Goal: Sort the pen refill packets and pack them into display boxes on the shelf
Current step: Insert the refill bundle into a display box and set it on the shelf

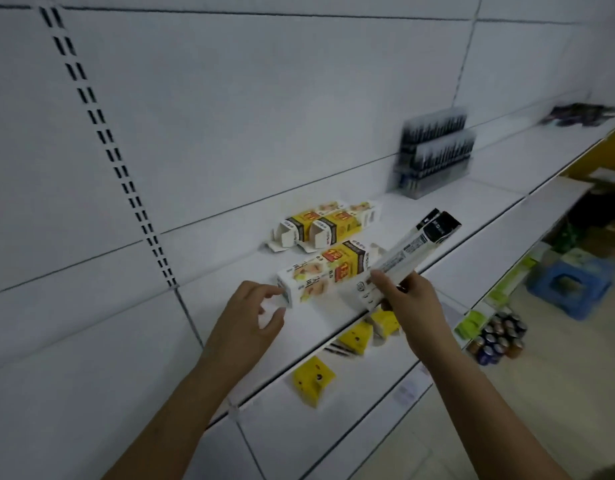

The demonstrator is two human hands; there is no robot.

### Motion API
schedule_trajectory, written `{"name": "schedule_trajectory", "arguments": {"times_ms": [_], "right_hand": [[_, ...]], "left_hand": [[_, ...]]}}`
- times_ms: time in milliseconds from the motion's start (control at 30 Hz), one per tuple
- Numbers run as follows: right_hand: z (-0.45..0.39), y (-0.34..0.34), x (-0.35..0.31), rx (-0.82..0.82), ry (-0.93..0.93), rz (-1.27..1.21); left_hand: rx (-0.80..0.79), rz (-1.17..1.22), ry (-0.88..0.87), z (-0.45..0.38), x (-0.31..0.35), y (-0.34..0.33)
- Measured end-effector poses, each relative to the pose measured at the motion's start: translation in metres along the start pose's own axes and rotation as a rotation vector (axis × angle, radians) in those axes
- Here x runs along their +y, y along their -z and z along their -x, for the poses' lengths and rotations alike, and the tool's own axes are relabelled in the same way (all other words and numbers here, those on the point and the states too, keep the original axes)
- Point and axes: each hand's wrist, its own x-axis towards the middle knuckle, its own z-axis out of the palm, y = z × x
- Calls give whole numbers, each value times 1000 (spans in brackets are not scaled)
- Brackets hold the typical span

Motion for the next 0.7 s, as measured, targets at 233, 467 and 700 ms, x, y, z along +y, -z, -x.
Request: {"name": "schedule_trajectory", "arguments": {"times_ms": [233,467,700], "right_hand": [[-90,65,4,-26,13,30],[-130,80,-9,-143,-3,-163],[-125,94,-65,-137,206,-344]], "left_hand": [[-26,-305,-45,-104,52,-63],[-101,-358,-31,-132,55,-88],[43,334,-6,-140,79,-88]]}}
